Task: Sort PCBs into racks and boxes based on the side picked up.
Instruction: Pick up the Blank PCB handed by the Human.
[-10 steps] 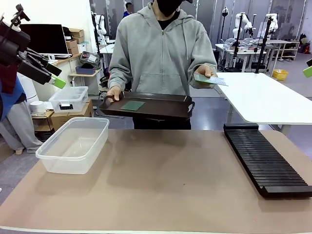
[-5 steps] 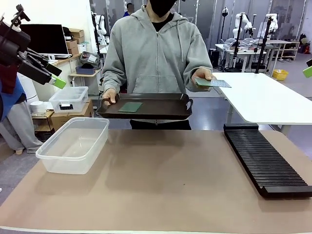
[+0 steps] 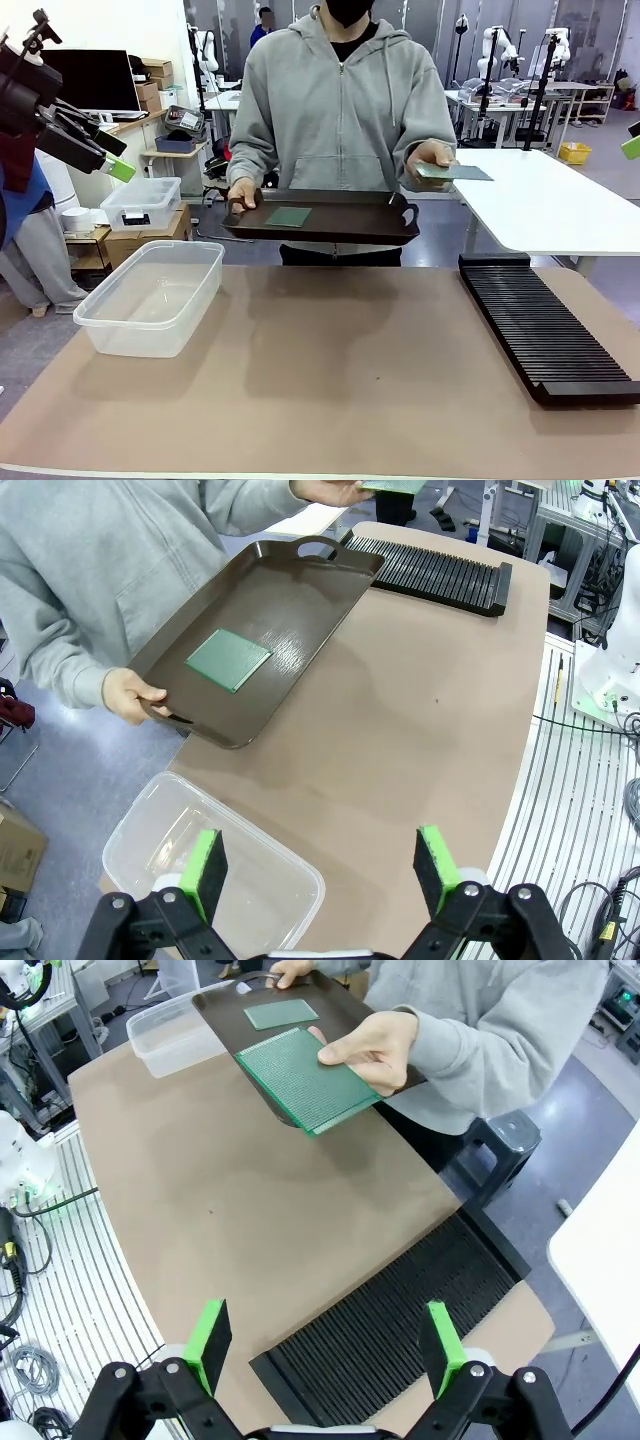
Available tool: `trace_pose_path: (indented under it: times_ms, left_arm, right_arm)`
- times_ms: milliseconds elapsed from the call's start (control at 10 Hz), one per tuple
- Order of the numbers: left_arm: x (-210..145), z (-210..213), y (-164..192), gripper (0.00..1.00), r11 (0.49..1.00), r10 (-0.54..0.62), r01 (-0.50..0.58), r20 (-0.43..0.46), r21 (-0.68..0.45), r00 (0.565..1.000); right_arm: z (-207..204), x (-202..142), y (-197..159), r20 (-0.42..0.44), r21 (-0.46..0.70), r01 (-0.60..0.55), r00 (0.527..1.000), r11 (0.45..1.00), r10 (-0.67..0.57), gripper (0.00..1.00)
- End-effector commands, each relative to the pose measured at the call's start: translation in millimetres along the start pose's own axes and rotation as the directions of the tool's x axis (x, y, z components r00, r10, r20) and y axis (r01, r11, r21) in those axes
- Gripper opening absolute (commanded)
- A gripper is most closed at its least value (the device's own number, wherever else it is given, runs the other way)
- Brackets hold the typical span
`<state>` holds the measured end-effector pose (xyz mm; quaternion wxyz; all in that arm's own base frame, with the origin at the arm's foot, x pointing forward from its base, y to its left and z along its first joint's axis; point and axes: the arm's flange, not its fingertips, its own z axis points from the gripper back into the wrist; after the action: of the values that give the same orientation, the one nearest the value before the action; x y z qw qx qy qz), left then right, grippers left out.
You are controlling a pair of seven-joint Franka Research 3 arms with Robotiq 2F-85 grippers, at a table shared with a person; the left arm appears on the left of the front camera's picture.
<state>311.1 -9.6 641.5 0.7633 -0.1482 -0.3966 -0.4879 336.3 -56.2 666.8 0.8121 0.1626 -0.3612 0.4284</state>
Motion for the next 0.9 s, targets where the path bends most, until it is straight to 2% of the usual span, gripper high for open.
trace_pose_path:
  times_ms: [0, 200, 400, 600, 700, 800]
  left_arm:
    - [0, -1, 0, 1.00, 1.000, 0.000, 0.000, 0.001, 0.000, 1.000]
    - [0, -1, 0, 1.00, 1.000, 0.000, 0.000, 0.001, 0.000, 1.000]
    - [0, -1, 0, 1.00, 1.000, 0.000, 0.000, 0.001, 0.000, 1.000]
    - [0, -1, 0, 1.00, 1.000, 0.000, 0.000, 0.001, 0.000, 1.000]
    - [0, -1, 0, 1.00, 1.000, 0.000, 0.000, 0.001, 0.000, 1.000]
    - [0, -1, 0, 1.00, 1.000, 0.000, 0.000, 0.001, 0.000, 1.000]
  right_arm:
    - [-8, 15, -29, -0.024, 0.146, 0.145, 0.989, 0.979, -0.143, 1.00]
    - [-36, 27, -45, -0.072, 0.315, 0.369, 0.928, 0.875, -0.365, 1.00]
    - [-61, 32, -71, -0.136, 0.385, 0.496, 0.864, 0.778, -0.484, 1.00]
    - [-97, 20, -83, -0.201, 0.478, 0.641, 0.746, 0.601, -0.635, 1.00]
    - [-116, 10, -86, -0.210, 0.491, 0.694, 0.681, 0.526, -0.702, 1.00]
    - [-134, 1, -83, -0.204, 0.494, 0.727, 0.631, 0.478, -0.748, 1.00]
